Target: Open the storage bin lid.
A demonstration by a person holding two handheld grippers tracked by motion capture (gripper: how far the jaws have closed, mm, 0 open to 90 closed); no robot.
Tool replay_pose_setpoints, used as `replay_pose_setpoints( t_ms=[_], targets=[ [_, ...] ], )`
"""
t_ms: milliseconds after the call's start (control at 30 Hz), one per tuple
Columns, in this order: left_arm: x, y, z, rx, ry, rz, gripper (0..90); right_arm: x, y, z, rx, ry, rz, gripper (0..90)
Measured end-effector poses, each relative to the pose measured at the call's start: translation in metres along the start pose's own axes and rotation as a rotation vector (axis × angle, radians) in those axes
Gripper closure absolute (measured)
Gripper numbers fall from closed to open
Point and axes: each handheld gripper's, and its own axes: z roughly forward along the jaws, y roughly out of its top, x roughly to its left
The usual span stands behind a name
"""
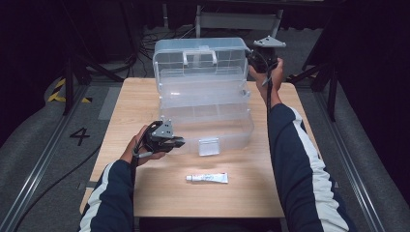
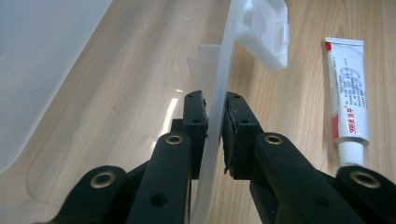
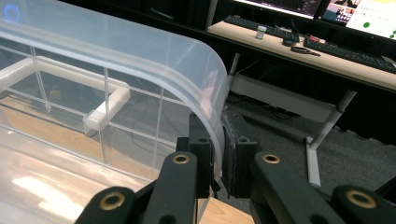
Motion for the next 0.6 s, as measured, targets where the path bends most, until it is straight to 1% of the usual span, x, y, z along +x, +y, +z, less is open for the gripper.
replay_pose_setpoints(
  t_ms=[100,200,400,567,600],
  targets=[
    [0.000,-0.001,-0.001,0.000,0.003,-0.003,80.6,-0.003,0.002,0.005,0.024,0.015,0.010,83.5],
    [-0.001,0.000,-0.001,0.004,0.012,-0.004,80.2,-0.007,0.004,0.009,0.037,0.030,0.017,83.4],
    [-0.002,-0.001,-0.001,0.003,0.021,-0.007,79.7,-0.008,0.007,0.014,0.064,0.031,-0.009,83.1],
    [-0.004,0.000,-0.001,0.009,0.036,-0.009,79.2,-0.011,0.012,0.020,0.108,0.044,-0.008,82.9],
    [-0.004,0.001,-0.001,0.013,0.040,-0.005,79.0,-0.011,0.013,0.021,0.110,0.046,-0.008,82.9]
  ],
)
